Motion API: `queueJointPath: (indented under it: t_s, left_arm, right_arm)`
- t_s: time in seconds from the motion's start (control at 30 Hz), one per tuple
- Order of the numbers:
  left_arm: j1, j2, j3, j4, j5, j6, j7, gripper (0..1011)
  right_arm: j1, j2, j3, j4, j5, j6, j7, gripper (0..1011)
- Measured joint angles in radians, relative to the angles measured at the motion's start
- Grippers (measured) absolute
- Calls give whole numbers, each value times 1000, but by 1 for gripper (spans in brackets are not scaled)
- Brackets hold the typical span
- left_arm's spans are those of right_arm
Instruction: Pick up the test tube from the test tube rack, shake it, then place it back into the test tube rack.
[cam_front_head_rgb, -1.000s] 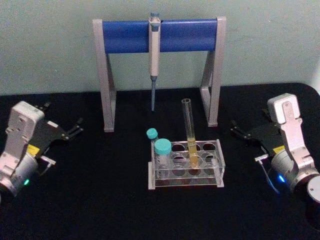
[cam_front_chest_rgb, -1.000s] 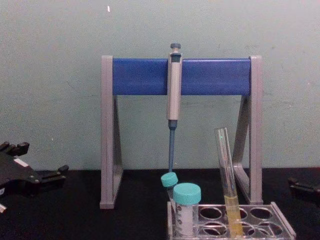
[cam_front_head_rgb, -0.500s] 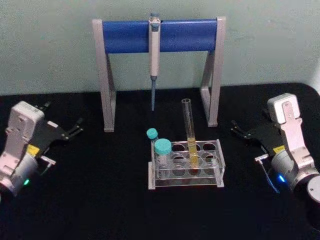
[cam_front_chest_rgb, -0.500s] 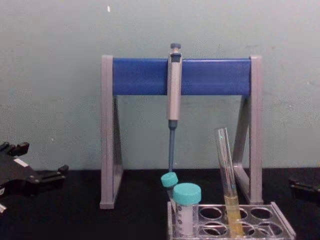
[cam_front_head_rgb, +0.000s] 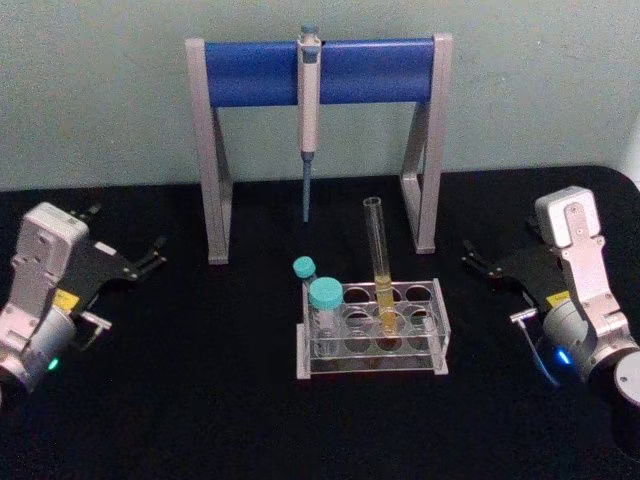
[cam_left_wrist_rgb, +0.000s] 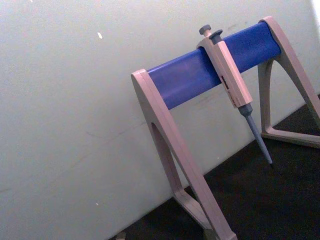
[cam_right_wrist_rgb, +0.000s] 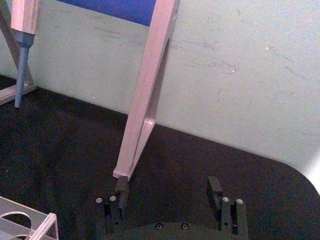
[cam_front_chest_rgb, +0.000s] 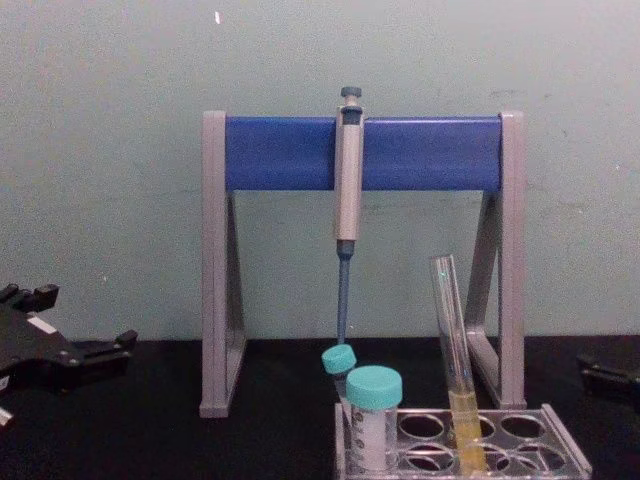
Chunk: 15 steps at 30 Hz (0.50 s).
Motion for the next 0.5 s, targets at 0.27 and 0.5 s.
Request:
queueJointPath:
  t_s: [0.27, 0.5]
  left_arm:
    - [0, 0, 0, 0, 0, 0, 0, 1001]
    - [0, 0, 0, 0, 0, 0, 0, 1001]
  right_arm:
    - [0, 0, 0, 0, 0, 0, 0, 1000]
    - [0, 0, 0, 0, 0, 0, 0, 1000]
